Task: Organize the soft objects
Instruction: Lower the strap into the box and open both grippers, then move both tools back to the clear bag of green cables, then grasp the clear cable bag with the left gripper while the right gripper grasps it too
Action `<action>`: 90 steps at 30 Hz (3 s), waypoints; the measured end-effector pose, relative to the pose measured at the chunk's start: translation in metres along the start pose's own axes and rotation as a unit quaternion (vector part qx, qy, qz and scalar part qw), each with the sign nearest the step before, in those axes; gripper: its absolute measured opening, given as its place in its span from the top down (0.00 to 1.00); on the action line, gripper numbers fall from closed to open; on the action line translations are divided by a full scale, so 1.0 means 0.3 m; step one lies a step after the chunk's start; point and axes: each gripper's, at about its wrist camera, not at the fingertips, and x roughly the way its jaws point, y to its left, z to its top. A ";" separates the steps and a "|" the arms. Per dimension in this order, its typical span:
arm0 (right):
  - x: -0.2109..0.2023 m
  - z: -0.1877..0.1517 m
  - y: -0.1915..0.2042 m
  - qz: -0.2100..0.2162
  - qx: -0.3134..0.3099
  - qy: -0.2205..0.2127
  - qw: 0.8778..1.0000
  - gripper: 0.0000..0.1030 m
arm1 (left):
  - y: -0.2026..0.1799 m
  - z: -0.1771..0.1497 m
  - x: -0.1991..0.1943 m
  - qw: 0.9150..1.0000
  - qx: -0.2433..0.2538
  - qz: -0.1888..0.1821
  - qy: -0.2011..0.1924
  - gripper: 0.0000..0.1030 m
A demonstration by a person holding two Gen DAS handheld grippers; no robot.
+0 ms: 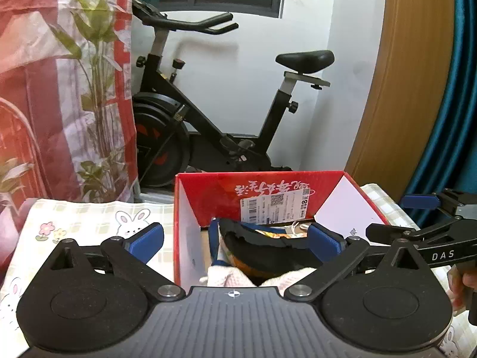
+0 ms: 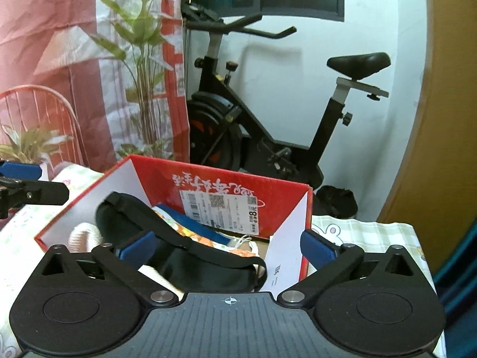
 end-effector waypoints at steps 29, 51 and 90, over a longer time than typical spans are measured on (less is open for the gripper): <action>-0.337 -0.275 0.153 0.032 0.013 -0.038 0.999 0.00 | -0.038 -0.289 -0.312 1.000 -0.013 0.022 -0.012 0.00; -0.370 -0.617 0.176 -0.002 0.035 0.022 0.999 0.00 | -0.060 -0.567 -0.311 0.998 -0.039 0.014 0.038 0.00; -0.180 -0.647 0.332 0.081 -0.075 0.041 0.993 0.47 | -0.059 -0.605 -0.074 0.980 -0.108 -0.108 0.123 0.64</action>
